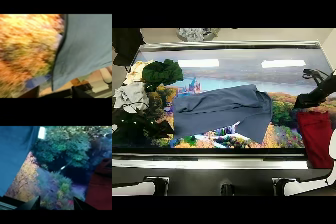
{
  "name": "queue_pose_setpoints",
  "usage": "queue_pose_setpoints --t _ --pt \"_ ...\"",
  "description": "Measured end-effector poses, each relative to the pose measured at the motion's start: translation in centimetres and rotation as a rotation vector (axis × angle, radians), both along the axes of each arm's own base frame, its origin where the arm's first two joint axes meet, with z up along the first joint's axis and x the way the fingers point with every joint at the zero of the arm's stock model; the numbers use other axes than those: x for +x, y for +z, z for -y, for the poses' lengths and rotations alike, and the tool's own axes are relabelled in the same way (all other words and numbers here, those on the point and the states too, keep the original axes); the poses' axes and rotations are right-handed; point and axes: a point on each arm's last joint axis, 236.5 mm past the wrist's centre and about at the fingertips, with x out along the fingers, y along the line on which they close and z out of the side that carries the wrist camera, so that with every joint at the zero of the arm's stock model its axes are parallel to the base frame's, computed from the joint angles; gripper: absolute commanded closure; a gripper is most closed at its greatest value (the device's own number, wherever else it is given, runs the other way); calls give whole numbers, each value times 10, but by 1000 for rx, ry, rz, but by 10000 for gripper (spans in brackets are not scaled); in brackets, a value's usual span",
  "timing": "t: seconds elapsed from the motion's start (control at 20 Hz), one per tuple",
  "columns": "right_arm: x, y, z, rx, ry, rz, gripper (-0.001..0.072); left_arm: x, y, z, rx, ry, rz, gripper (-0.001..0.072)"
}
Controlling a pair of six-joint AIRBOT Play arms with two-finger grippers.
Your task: Fold the shirts.
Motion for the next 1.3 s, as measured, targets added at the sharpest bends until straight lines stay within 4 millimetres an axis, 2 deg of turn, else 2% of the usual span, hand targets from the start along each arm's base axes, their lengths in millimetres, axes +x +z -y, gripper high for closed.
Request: queue_pose_setpoints --t 0.2,0.25,0.35,0.4,0.6,0.75,1.0,1.15,1.2,1.3 --pt "3 -2 -4 39 8 24 257 0 -6 16 -23 12 12 257" --pt "5 -2 -4 43 9 32 274 1 -8 19 -21 11 15 299" --pt "8 -3 -5 47 11 47 274 7 -14 22 -1 11 37 649" --pt "8 -5 -6 54 10 48 274 9 -17 23 6 10 46 673" --pt "13 -26 -29 156 2 68 282 19 -20 29 28 12 86 673" --pt "21 -53 -55 224 -11 92 282 23 -20 29 47 6 114 674" --pt "22 -102 -99 256 54 51 282 31 -14 24 85 1 170 673" --pt "24 -118 -110 254 53 33 291 33 -9 20 105 -11 196 674" --pt "24 -120 -112 256 46 28 332 33 -5 21 97 -13 203 673" --pt "25 -124 -115 258 29 22 360 33 0 24 87 -24 215 673"
